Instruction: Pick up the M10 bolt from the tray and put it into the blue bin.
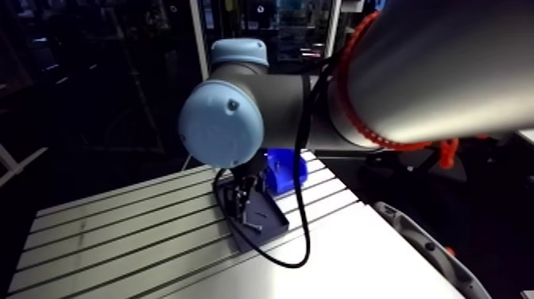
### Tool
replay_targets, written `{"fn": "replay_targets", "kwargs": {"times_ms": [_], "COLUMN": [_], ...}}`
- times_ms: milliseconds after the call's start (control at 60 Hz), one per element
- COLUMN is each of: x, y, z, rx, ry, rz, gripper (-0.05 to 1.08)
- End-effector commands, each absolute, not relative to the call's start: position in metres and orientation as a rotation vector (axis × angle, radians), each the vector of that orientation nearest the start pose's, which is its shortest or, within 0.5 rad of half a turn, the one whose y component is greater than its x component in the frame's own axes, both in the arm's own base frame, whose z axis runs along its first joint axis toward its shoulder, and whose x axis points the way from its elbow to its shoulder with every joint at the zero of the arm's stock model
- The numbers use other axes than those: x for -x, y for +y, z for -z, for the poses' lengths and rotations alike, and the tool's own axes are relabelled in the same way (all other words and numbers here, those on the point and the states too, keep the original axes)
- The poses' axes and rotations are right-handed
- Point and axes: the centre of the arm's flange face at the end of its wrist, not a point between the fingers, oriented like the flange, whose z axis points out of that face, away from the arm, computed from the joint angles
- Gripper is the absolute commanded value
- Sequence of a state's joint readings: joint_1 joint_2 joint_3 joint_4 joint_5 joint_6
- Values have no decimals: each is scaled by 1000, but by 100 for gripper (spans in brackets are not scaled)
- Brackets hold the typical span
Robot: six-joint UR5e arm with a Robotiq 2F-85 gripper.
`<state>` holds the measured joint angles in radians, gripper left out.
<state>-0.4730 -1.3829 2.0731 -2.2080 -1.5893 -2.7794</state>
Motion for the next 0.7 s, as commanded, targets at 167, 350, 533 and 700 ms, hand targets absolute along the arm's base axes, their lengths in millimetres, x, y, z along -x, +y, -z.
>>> {"fn": "replay_targets", "kwargs": {"times_ms": [167, 350, 533, 700], "x": [485, 485, 482, 480], "y": [100, 98, 97, 96], "z": [-201, -199, -195, -189], "rx": [1112, 1116, 1118, 1116], "ry": [2877, 2873, 2865, 2860], "rz": [43, 47, 61, 69], "gripper": [2, 15, 36, 44]}}
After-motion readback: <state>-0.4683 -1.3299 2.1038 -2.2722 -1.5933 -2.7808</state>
